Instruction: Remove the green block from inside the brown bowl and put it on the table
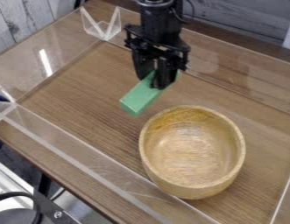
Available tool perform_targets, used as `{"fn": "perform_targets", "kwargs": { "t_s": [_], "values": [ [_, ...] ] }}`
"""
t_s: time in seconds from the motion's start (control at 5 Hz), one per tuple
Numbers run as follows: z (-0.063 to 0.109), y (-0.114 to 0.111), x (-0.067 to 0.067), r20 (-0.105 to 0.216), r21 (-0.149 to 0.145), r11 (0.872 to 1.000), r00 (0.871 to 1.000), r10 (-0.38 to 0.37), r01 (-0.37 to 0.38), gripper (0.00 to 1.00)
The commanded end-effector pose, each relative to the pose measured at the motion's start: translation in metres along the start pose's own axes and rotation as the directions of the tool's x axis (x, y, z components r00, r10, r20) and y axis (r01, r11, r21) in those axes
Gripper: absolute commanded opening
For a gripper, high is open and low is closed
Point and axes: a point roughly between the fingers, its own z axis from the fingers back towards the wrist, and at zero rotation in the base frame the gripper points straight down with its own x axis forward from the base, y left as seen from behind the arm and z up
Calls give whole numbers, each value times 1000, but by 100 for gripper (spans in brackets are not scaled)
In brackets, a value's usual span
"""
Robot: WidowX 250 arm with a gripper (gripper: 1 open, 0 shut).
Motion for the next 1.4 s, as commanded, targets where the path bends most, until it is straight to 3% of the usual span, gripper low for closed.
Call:
{"fn": "perform_targets", "kwargs": {
  "t_s": [0.0,0.4,1.2],
  "values": [
    [15,22,-4,59,20,999,997,49,-50,0],
    [-3,69,-21,54,27,992,991,119,-120,0],
    [-29,83,-12,54,25,990,989,135,-136,0]
  ]
}}
